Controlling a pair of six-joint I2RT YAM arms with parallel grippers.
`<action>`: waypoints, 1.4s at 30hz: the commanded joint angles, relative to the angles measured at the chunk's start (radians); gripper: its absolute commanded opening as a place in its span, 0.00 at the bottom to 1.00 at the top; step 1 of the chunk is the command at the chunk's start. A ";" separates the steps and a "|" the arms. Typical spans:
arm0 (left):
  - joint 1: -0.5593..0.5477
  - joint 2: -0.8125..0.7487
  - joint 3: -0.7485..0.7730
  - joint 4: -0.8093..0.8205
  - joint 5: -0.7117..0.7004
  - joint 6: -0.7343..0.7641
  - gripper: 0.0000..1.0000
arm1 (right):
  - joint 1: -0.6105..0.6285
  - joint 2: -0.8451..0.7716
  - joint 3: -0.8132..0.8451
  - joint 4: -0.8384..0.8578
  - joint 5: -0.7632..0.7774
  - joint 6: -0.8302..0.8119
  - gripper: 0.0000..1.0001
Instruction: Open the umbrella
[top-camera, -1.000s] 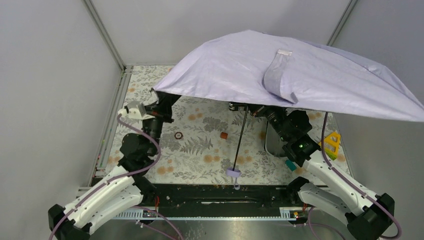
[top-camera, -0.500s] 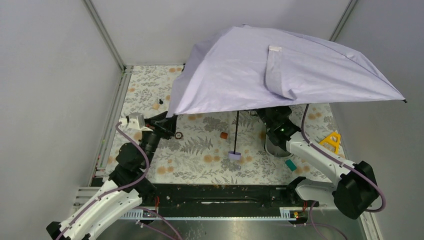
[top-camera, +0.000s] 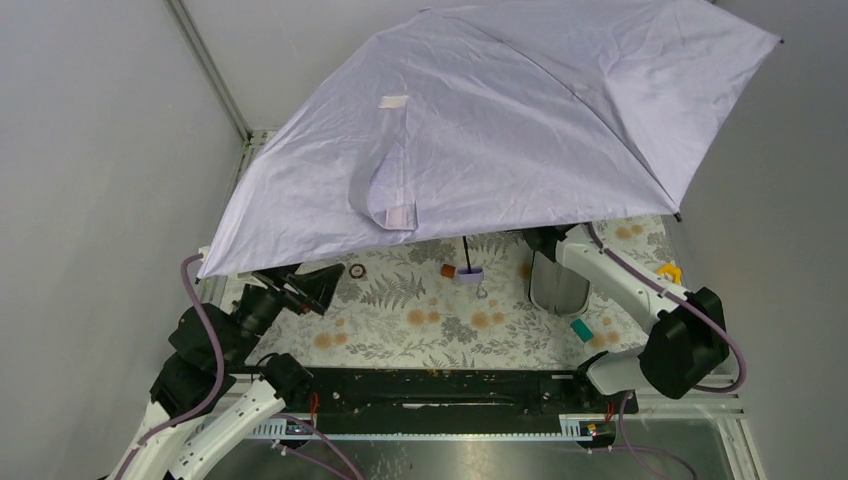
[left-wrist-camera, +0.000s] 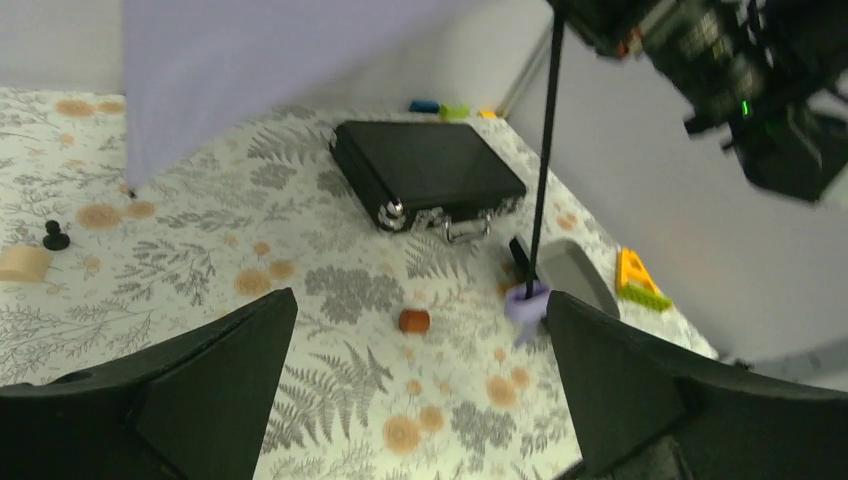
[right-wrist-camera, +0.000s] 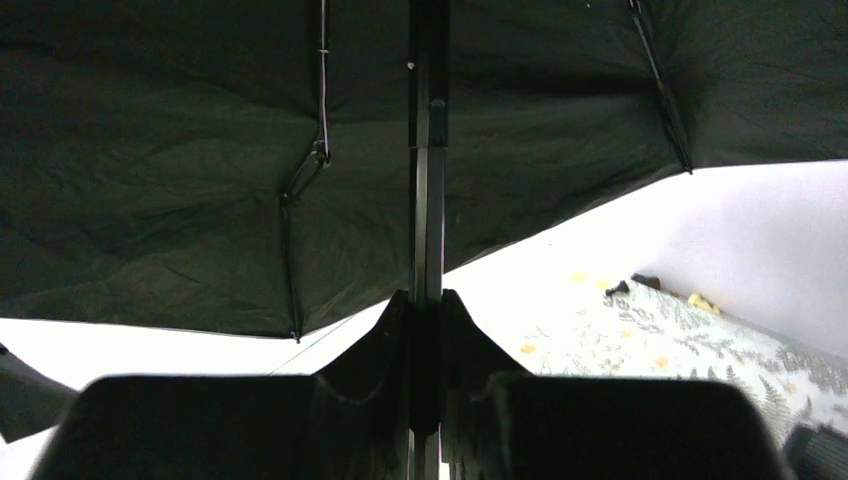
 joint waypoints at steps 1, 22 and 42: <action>0.003 -0.020 0.049 -0.185 0.172 0.079 0.99 | -0.046 0.052 0.200 0.000 -0.250 -0.025 0.00; 0.003 0.075 0.069 -0.109 0.719 0.207 0.99 | -0.438 0.183 0.228 0.016 -0.771 0.020 0.00; 0.003 0.315 0.264 -0.067 -0.090 0.357 0.99 | -0.771 0.135 0.042 0.528 -0.995 0.437 0.00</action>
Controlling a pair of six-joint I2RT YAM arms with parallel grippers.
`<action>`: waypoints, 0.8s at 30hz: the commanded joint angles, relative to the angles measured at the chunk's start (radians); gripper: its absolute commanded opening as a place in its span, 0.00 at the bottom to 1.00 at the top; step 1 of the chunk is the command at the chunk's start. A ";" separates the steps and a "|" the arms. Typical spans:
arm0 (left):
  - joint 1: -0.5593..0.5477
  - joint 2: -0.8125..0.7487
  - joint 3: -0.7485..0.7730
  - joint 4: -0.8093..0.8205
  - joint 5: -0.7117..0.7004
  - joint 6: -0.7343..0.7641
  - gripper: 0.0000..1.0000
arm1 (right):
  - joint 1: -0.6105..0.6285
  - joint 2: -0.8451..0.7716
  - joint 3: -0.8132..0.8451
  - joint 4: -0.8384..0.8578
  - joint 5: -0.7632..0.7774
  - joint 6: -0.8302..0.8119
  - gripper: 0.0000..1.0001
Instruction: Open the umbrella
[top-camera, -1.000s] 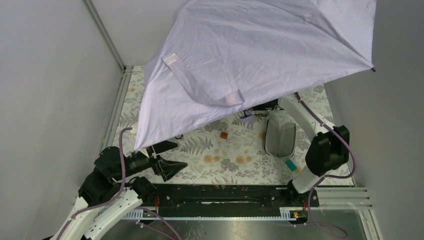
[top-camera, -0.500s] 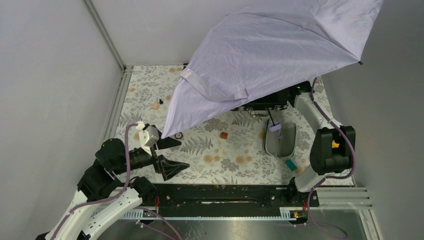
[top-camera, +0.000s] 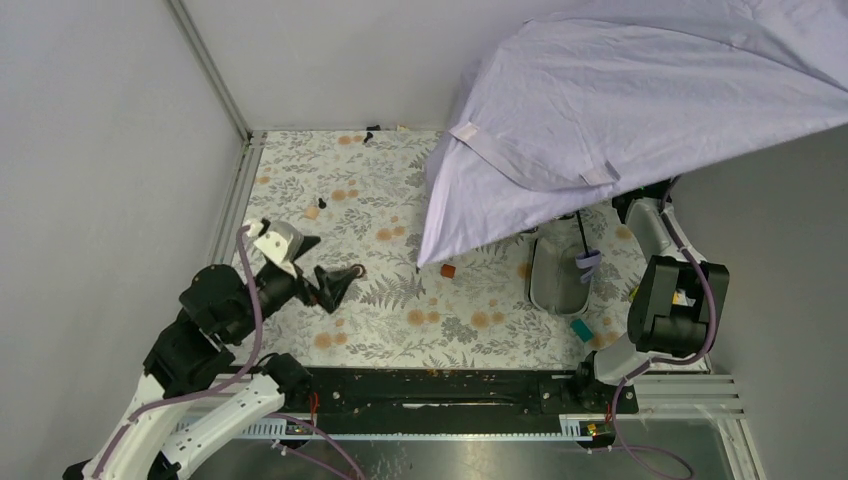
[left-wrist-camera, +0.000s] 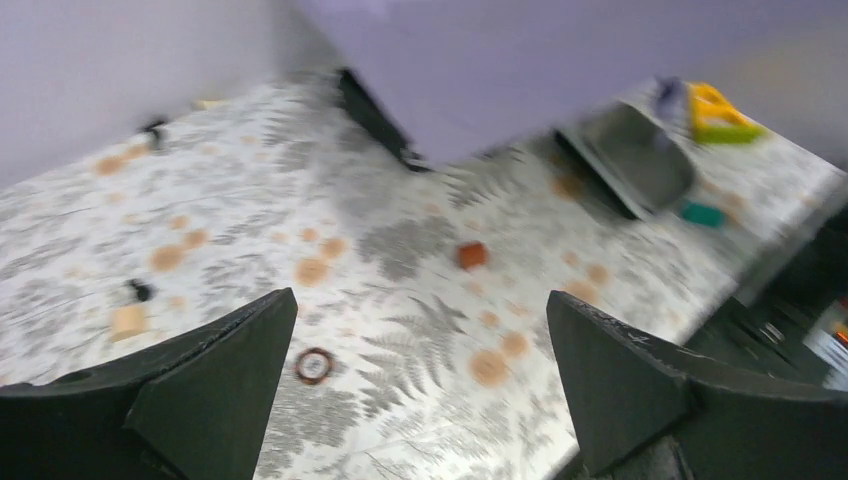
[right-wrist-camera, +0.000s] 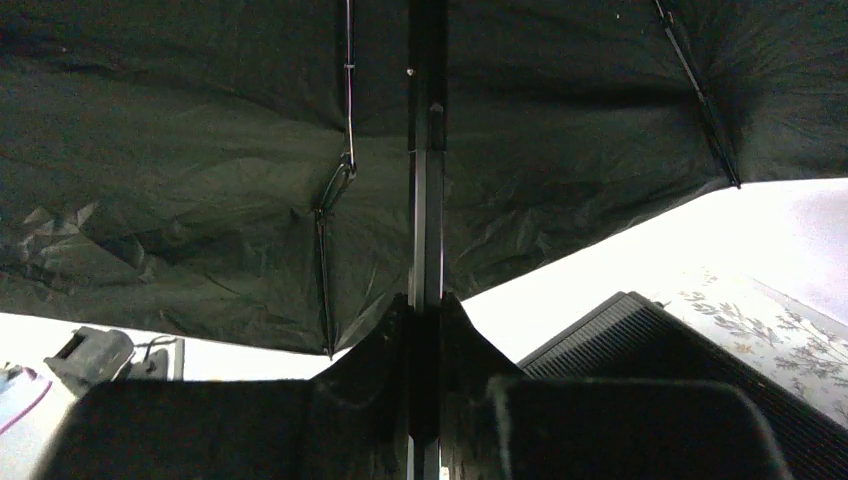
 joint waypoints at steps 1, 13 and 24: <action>0.005 0.124 0.050 0.195 -0.400 -0.002 0.99 | -0.006 -0.092 -0.037 0.239 -0.040 0.074 0.00; 0.558 0.315 0.102 0.428 -0.371 -0.214 0.99 | 0.231 -0.298 -0.180 0.062 -0.046 -0.123 0.00; 0.644 0.174 -0.040 0.560 -0.402 -0.184 0.99 | 0.538 -0.171 -0.039 -0.560 0.093 -0.666 0.00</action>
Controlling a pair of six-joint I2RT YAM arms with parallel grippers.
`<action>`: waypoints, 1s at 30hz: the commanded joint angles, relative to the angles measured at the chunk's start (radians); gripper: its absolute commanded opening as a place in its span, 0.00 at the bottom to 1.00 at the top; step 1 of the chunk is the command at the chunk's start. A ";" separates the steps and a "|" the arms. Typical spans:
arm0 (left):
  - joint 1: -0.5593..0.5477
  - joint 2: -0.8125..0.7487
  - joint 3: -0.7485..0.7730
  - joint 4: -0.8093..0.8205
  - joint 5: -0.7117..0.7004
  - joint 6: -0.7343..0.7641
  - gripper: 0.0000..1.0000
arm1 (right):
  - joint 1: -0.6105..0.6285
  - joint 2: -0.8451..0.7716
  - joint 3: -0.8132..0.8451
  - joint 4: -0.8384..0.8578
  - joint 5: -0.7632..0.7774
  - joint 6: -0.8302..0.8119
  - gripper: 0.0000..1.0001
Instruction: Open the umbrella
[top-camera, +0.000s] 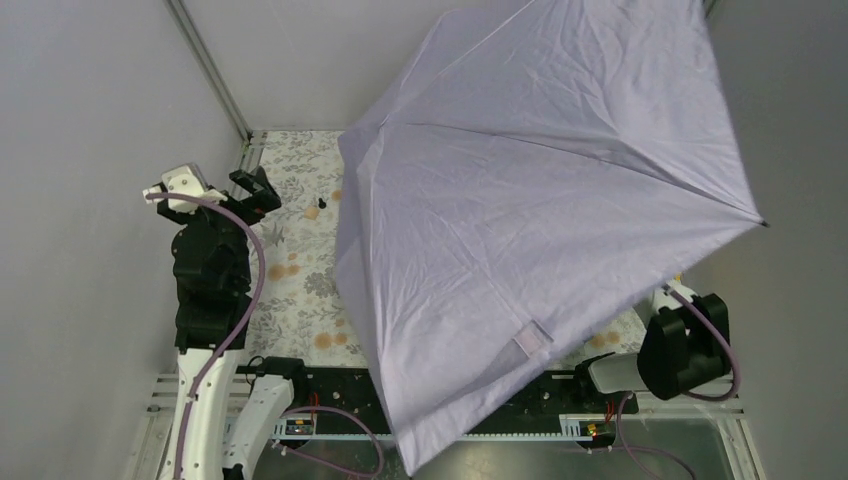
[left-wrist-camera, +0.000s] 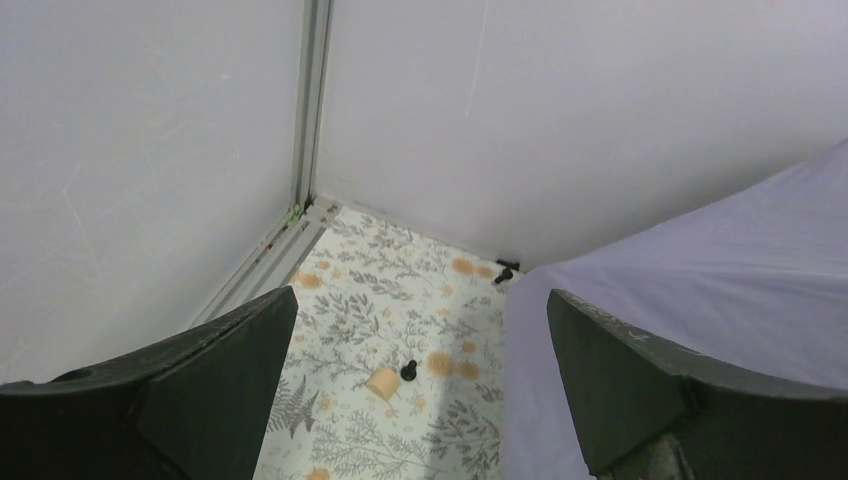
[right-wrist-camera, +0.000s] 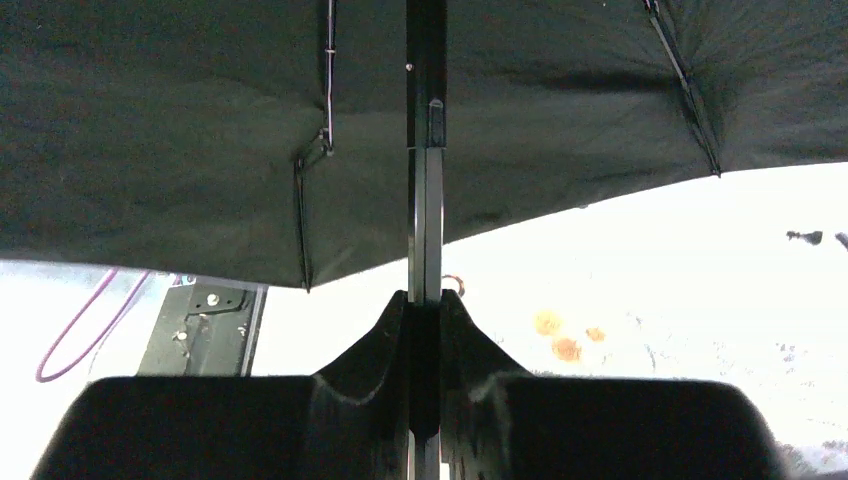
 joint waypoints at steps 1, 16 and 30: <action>0.006 -0.054 -0.059 0.116 0.018 -0.001 0.99 | 0.053 0.107 0.086 -0.129 0.088 -0.155 0.00; 0.006 -0.080 -0.087 0.115 0.116 -0.040 0.99 | 0.137 0.123 -0.036 -0.158 0.403 -0.239 0.90; 0.006 -0.103 -0.109 0.095 0.119 -0.043 0.99 | 0.082 -0.124 -0.262 -0.246 0.805 -0.053 1.00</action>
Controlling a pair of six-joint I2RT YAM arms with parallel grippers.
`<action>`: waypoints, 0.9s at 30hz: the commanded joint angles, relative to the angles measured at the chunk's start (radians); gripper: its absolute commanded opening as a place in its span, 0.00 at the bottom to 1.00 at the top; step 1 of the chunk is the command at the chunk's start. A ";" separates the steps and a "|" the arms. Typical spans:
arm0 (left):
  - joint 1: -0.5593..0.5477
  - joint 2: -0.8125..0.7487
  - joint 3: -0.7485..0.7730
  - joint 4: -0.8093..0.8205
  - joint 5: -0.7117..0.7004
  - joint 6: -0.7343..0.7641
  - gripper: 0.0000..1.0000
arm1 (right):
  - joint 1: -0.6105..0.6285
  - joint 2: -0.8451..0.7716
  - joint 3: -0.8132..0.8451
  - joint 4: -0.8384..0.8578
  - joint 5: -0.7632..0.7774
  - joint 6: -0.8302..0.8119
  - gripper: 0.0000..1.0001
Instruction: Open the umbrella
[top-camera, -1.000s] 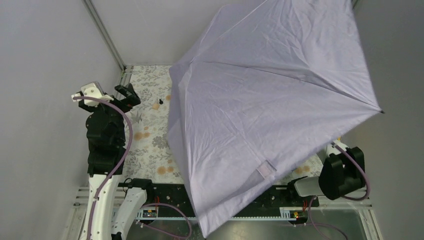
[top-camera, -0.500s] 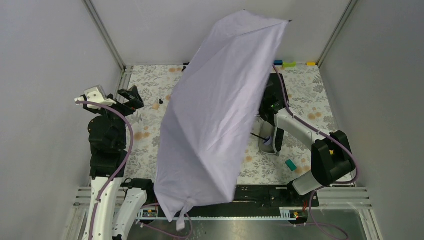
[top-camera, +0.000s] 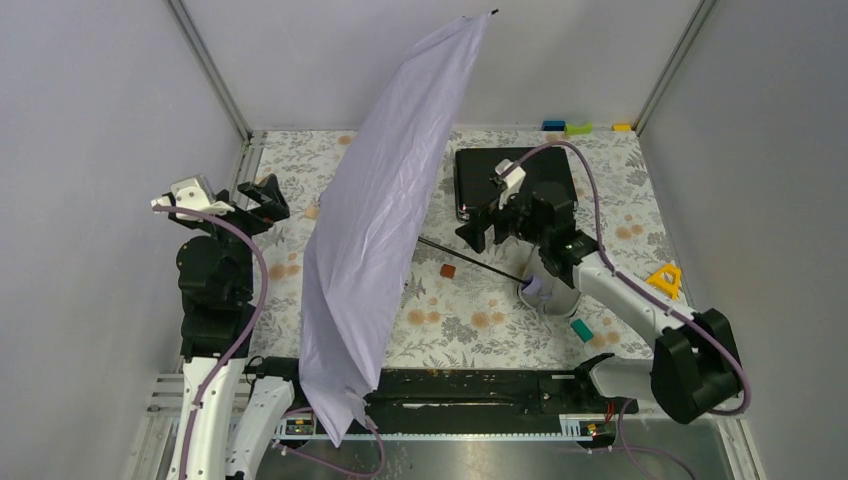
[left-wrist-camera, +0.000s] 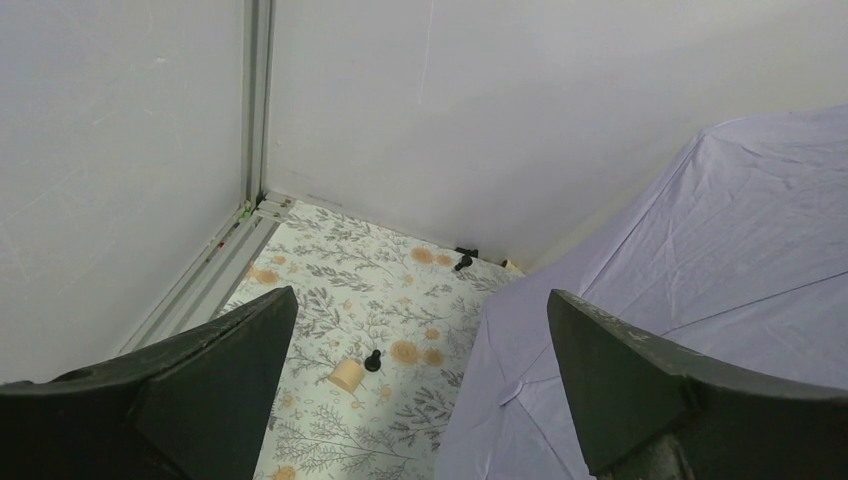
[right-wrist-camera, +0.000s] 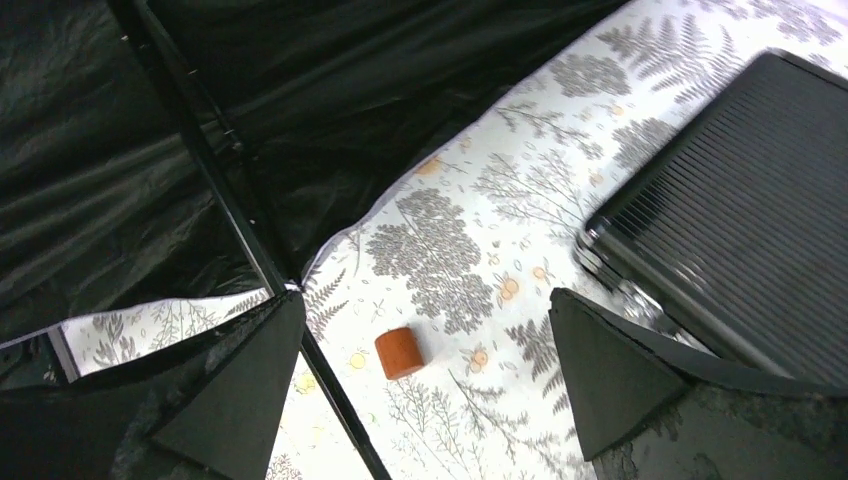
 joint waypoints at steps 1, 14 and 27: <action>0.004 -0.022 -0.010 0.028 0.014 -0.012 0.99 | -0.057 -0.113 -0.059 -0.017 0.127 0.125 1.00; 0.004 -0.112 0.002 -0.176 -0.066 0.012 0.99 | -0.285 -0.359 -0.042 -0.501 0.409 0.322 1.00; 0.004 -0.321 -0.085 -0.244 -0.223 0.024 0.99 | -0.297 -0.551 0.192 -0.775 0.712 0.269 1.00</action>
